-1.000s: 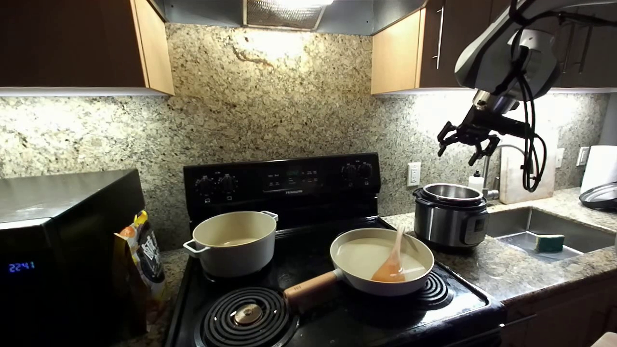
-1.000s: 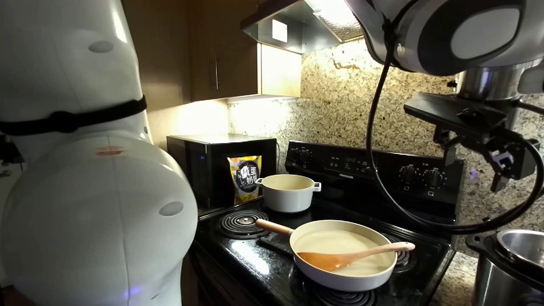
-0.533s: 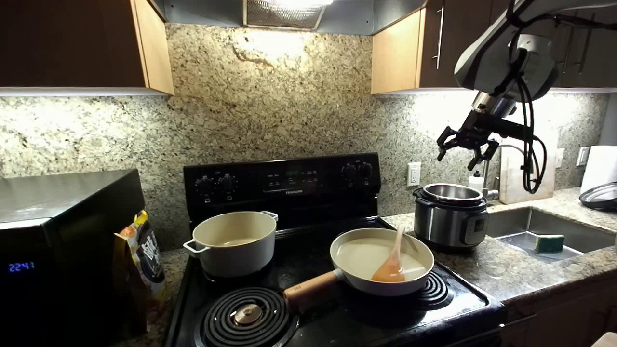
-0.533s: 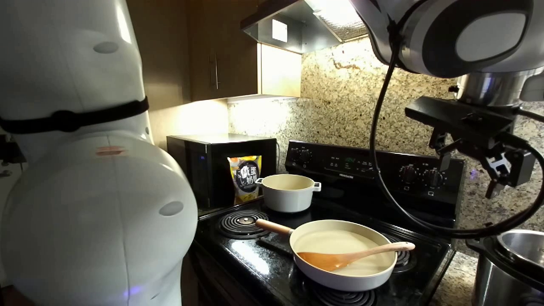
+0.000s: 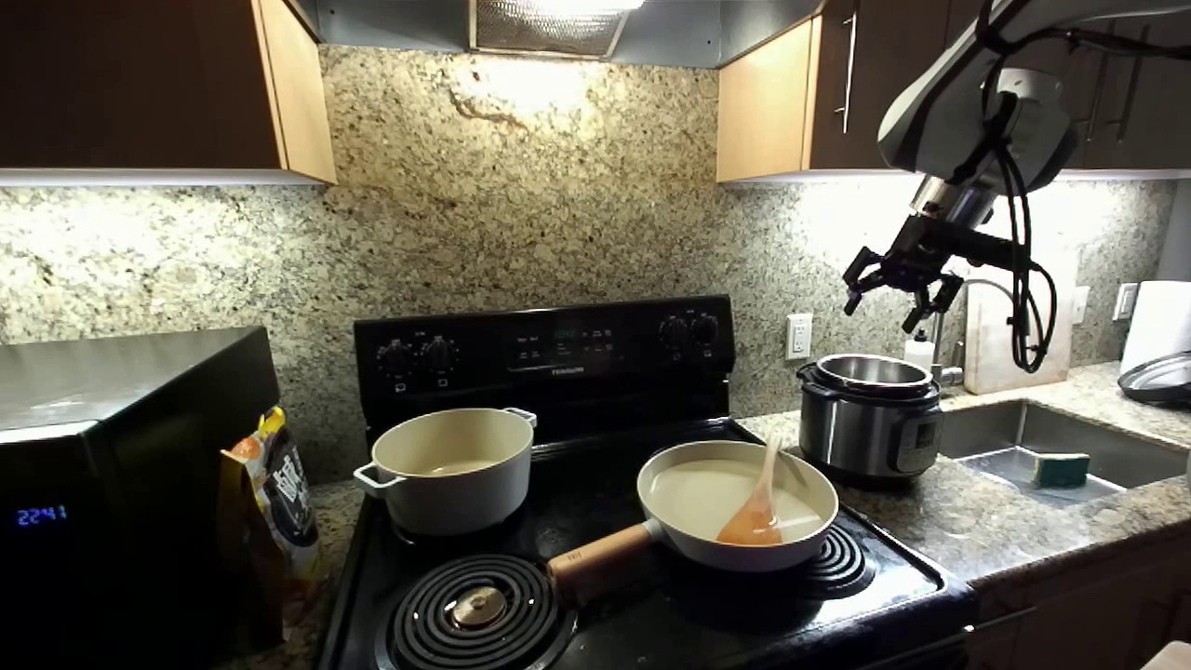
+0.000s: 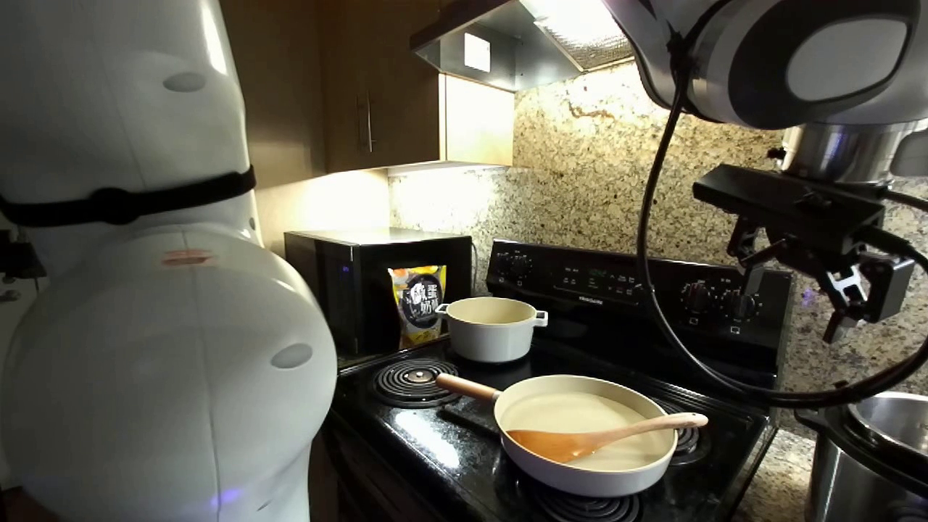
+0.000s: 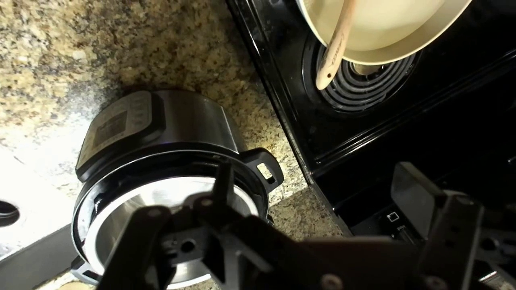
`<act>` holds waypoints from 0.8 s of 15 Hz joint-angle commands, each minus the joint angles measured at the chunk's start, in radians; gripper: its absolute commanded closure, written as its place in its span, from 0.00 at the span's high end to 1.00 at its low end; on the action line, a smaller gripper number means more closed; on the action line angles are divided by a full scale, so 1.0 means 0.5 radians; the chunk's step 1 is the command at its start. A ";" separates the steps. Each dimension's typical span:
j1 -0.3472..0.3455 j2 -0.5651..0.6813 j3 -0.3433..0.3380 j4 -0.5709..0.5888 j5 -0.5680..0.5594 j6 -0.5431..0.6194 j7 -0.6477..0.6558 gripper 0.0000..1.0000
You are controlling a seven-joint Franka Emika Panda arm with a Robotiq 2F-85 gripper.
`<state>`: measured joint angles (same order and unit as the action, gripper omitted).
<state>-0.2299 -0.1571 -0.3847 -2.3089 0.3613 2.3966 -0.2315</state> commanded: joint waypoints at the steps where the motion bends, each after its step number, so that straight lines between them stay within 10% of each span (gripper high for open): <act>1: -0.025 0.001 0.025 0.002 0.003 -0.004 -0.001 1.00; 12: -0.024 0.041 0.013 0.034 0.029 -0.025 -0.032 1.00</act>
<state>-0.2306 -0.1567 -0.3840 -2.3089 0.3613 2.3965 -0.2315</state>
